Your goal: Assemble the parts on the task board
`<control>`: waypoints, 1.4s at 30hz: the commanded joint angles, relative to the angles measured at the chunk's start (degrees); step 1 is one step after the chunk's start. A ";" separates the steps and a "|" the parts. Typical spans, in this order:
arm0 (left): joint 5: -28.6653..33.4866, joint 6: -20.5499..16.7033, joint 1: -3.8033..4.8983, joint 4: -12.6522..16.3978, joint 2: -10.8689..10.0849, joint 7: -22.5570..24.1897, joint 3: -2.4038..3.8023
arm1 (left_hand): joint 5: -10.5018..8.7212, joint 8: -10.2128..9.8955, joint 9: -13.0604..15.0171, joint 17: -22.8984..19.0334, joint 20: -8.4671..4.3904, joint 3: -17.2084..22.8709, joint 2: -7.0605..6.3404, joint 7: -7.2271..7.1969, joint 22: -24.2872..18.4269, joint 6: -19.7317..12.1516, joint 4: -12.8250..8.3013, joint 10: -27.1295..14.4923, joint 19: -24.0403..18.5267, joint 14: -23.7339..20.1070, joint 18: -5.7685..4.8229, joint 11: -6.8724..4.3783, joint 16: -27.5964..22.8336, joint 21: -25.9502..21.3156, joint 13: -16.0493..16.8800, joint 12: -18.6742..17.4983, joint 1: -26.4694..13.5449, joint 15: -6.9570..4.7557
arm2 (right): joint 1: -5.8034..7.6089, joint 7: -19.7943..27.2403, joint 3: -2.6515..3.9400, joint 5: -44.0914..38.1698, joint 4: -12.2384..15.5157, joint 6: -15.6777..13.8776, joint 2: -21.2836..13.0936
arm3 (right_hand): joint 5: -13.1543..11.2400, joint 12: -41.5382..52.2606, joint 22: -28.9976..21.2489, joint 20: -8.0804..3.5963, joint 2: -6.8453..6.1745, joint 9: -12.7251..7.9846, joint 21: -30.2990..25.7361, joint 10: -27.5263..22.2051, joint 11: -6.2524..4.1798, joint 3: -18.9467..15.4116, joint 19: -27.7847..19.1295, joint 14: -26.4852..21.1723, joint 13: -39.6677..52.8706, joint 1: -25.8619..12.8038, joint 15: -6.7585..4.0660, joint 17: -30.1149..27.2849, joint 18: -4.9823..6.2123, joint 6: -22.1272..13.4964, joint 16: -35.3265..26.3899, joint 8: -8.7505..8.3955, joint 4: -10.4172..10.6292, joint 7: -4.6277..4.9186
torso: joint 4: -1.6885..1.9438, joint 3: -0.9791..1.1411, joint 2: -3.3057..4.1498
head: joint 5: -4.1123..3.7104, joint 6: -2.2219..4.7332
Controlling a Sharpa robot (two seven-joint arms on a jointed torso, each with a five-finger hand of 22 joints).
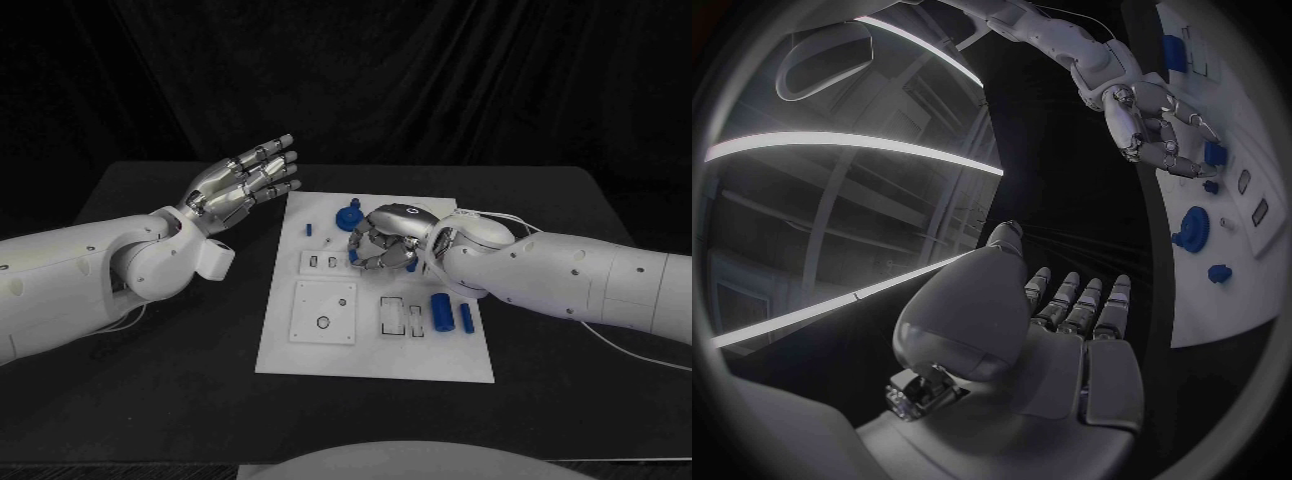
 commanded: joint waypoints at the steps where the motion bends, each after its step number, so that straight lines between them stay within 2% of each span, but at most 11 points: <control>1: 0.17 0.75 -0.09 0.14 0.02 0.26 0.06 | 0.30 0.09 0.11 0.06 0.11 0.44 -0.01 0.08 -0.03 0.52 -0.05 0.20 -0.36 -0.02 -1.04 0.26 0.41 -0.21 0.09 0.37 0.63 0.40 | -0.19 -1.12 0.03 -0.42 -0.12 0.99 0.16 | 0.24 0.15 14.80 0.43 0.24 0.06 -0.30 5.92 0.48 0.06 5.54 6.06 15.06 -0.53 0.47 15.10 -0.70 -0.64 0.15 -0.04 -0.39 -0.04 | -0.02 -0.03 0.02 | 0.03 -0.08; 9: 0.17 0.82 -0.09 0.10 0.10 0.16 0.06 | 0.48 0.17 0.17 0.06 0.10 0.58 0.01 0.36 -0.03 0.96 -0.14 0.21 -0.37 -0.01 -1.03 0.28 0.43 -0.22 0.09 0.42 0.81 0.42 | -0.22 -1.27 0.03 -0.42 -0.38 1.72 0.30 | -0.02 0.15 14.79 0.50 0.22 0.03 -0.33 5.92 0.49 0.06 5.53 6.06 15.06 -0.64 0.50 15.10 -0.69 -1.15 0.15 -0.20 -0.59 0.05 | 0.01 -0.02 0.01 | -0.06 -0.11; 15: 0.17 0.77 -0.10 0.05 0.12 0.16 0.06 | 0.55 0.20 0.19 0.06 0.10 0.62 0.01 0.43 -0.03 1.09 -0.17 0.20 -0.35 -0.02 -1.03 0.28 0.42 -0.20 0.08 0.39 0.87 0.42 | -0.23 -1.13 0.03 -0.42 -0.52 2.04 0.30 | -1.15 0.15 14.77 0.56 0.10 -0.08 -0.37 5.92 0.38 0.00 5.50 6.06 15.06 -0.94 0.44 15.10 -0.68 -2.29 0.15 -0.58 -0.99 0.13 | -0.02 -0.01 -0.01 | -0.05 -0.05; 18: 0.17 0.79 -0.11 0.02 0.14 0.15 0.06 | 0.55 0.20 0.19 0.06 0.10 0.62 0.01 0.43 -0.03 1.09 -0.17 0.20 -0.35 -0.02 -1.03 0.28 0.42 -0.20 0.08 0.39 0.87 0.42 | -0.24 -0.94 0.03 -0.42 -0.58 2.11 0.33 | -3.19 0.15 14.78 0.55 -0.03 -0.26 -0.35 5.92 0.32 -0.16 5.52 6.06 15.06 -1.33 0.40 15.10 -0.69 -3.27 0.15 -0.93 -1.27 0.15 | 0.01 -0.03 -0.02 | -0.06 -0.05; 21: 0.17 0.82 -0.12 0.00 0.16 0.11 0.06 | 0.59 0.21 0.19 0.05 0.10 0.65 0.00 0.47 -0.03 1.14 -0.19 0.19 -0.37 -0.03 -1.03 0.28 0.39 -0.21 0.08 0.38 0.91 0.40 | -0.24 -0.83 0.03 -0.42 -0.62 2.21 0.37 | -3.61 0.15 14.79 0.53 -0.10 -0.32 -0.34 5.92 0.28 -0.22 5.52 6.06 15.06 -1.43 0.38 15.10 -0.69 -3.54 0.15 -1.02 -1.35 0.11 | -0.01 -0.04 -0.03 | -0.08 -0.09; 26: 0.17 0.82 -0.14 -0.04 0.18 0.08 0.06 | 0.59 0.21 0.19 0.05 0.10 0.65 0.00 0.47 -0.03 1.14 -0.19 0.19 -0.37 -0.03 -1.03 0.28 0.39 -0.21 0.08 0.38 0.91 0.40 | -0.24 -0.68 0.03 -0.42 -0.69 2.24 0.41 | -10.14 0.15 14.77 0.49 -0.54 -0.66 -0.38 5.92 0.25 -1.14 5.50 6.06 15.06 -2.74 0.34 15.10 -0.68 -5.36 0.15 -1.49 -1.09 0.10 | 0.02 -0.01 -0.03 | -0.17 -0.11; 31: 0.17 0.86 -0.16 -0.08 0.21 0.02 0.06 | 0.61 0.22 0.20 0.04 0.10 0.68 -0.01 0.52 -0.05 1.25 -0.22 0.17 -0.42 -0.04 -1.03 0.29 0.37 -0.25 0.07 0.33 0.95 0.38 | -0.25 -0.53 0.03 -0.42 -0.72 2.22 0.39 | -14.07 0.15 14.78 0.45 -1.18 -1.11 -0.36 5.92 0.20 -1.75 5.51 6.06 15.06 -3.00 0.31 15.10 -0.68 -6.57 0.15 -1.79 -0.52 0.04 | 0.01 0.02 -0.01 | -0.13 -0.24; 40: 0.17 0.81 -0.22 -0.19 0.24 0.06 0.06 | 0.61 0.22 0.20 0.04 0.10 0.68 -0.01 0.52 -0.05 1.25 -0.22 0.17 -0.42 -0.04 -1.03 0.29 0.37 -0.25 0.07 0.33 0.95 0.38 | -0.25 0.13 0.03 -0.42 -0.76 0.66 0.31 | -15.02 0.15 14.77 0.42 -1.37 -1.29 -0.38 5.92 0.14 -1.93 5.51 6.06 15.06 -2.99 0.26 15.10 -0.68 -6.89 0.15 -1.71 0.08 -0.04 | -0.01 0.01 0.03 | -0.18 -0.28; 42: 0.17 0.74 -0.23 -0.19 0.22 0.12 0.06 | 0.63 0.23 0.20 0.03 0.10 0.70 -0.03 0.56 -0.04 1.26 -0.25 0.16 -0.40 -0.07 -1.03 0.27 0.31 -0.23 0.07 0.36 0.99 0.35 | -0.24 0.34 0.03 -0.42 -0.76 -0.31 0.18 | -15.86 0.15 14.77 0.38 -1.87 -2.38 -0.38 5.92 0.12 -2.17 5.50 6.06 15.06 -2.76 0.23 15.10 -0.68 -10.28 0.15 -3.25 0.86 -0.05 | 0.01 0.00 0.02 | -0.20 -0.23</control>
